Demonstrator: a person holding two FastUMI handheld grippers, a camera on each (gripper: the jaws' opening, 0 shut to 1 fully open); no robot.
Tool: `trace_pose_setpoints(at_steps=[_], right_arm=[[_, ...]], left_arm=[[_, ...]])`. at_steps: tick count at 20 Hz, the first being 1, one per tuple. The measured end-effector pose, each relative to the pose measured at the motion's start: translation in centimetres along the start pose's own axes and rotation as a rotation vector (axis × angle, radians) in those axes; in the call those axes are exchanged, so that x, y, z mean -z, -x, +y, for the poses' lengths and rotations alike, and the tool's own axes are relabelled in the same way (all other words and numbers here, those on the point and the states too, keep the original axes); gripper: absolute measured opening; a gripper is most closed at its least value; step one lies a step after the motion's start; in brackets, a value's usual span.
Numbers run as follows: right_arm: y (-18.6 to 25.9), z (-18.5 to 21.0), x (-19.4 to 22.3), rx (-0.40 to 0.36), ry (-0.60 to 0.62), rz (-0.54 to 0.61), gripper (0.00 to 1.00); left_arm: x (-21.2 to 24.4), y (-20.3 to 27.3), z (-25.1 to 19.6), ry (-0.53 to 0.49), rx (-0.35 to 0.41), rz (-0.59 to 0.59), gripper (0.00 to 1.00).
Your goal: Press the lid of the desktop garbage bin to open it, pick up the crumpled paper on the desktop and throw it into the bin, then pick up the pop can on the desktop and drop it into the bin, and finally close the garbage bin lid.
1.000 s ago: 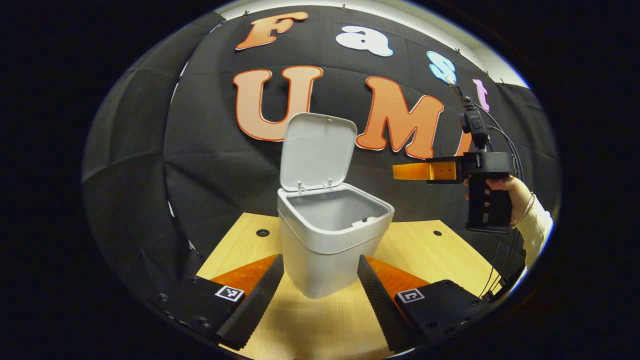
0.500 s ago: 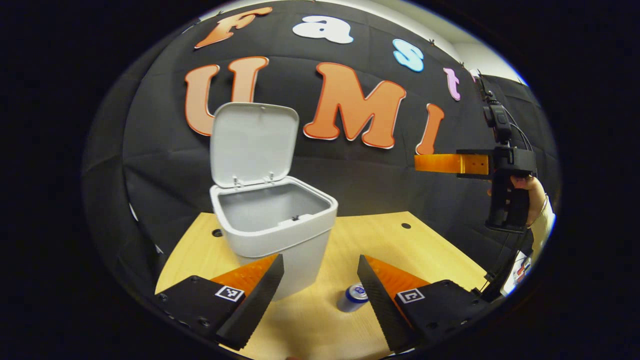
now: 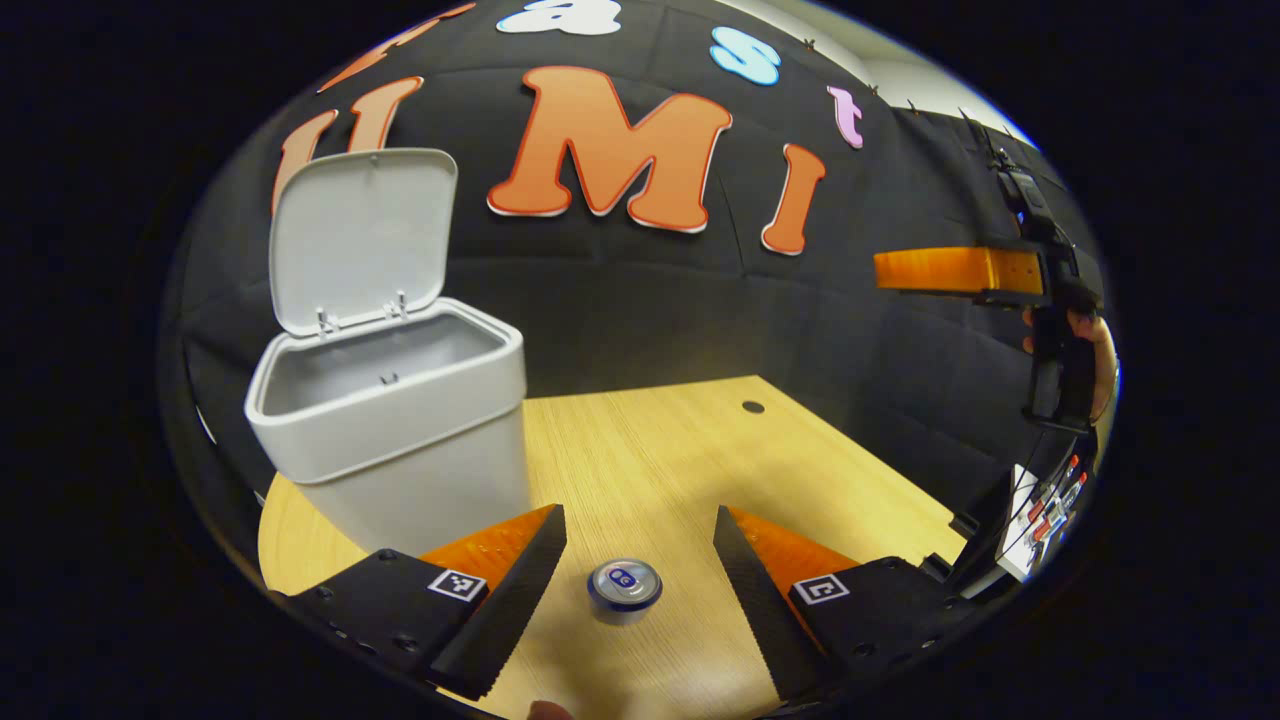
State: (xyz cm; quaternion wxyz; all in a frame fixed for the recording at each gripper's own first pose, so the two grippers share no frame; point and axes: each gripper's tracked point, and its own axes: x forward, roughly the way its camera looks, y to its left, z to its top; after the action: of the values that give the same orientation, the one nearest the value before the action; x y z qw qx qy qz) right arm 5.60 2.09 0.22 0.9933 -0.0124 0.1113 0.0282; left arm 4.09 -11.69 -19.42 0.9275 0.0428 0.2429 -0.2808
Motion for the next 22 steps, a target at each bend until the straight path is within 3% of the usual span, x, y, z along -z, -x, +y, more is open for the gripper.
trace_pose_setpoints(at_steps=[9,22], right_arm=[[0.8,-4.2,4.3,0.047,-0.033,0.096,0.94],[0.1,-4.9,7.6,0.045,-0.030,0.184,0.95]], left_arm=[[7.0,-5.8,0.5,-0.024,-0.055,0.151,0.97],[14.1,-10.2,2.1,0.001,-0.080,0.279,0.98]])
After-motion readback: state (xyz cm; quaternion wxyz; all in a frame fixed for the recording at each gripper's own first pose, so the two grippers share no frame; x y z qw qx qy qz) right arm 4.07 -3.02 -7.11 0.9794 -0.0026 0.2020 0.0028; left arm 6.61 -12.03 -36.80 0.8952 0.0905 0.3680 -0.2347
